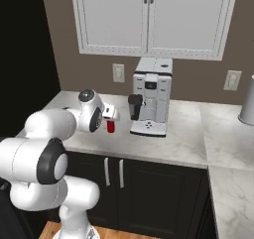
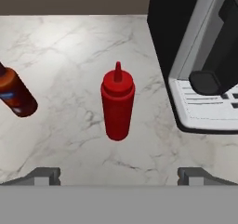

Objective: Place the ketchup and condiment bottle from the counter to the top shelf of the fridge. If the existing items in the fridge are on the top shelf, move them to other shelves.

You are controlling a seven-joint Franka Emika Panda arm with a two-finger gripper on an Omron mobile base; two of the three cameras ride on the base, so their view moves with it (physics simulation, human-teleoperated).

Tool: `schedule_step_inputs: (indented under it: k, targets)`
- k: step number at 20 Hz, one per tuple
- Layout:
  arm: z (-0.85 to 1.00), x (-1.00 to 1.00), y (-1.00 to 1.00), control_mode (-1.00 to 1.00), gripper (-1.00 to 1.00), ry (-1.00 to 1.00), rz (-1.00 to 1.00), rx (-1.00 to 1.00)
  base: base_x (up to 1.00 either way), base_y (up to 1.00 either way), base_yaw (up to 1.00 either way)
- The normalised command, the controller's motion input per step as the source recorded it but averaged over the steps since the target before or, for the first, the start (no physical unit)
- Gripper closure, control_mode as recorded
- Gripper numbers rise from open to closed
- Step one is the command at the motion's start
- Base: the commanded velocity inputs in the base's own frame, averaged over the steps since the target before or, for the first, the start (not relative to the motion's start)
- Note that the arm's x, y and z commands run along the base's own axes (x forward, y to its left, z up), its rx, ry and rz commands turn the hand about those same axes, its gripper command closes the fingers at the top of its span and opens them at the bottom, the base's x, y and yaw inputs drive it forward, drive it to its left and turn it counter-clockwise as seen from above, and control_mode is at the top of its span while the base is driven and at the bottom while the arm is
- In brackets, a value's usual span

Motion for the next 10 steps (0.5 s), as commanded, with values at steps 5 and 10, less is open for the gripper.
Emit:
schedule_step_inputs:
  k: [5,10]
  targets:
    - [-0.06,0.19,0.00,-1.00,-1.00,-0.03,-0.01,0.00,0.00,0.00,0.00]
    - [-0.09,0.22,0.00,-1.00,-1.00,0.00,-0.01,0.00,0.00,0.00,0.00]
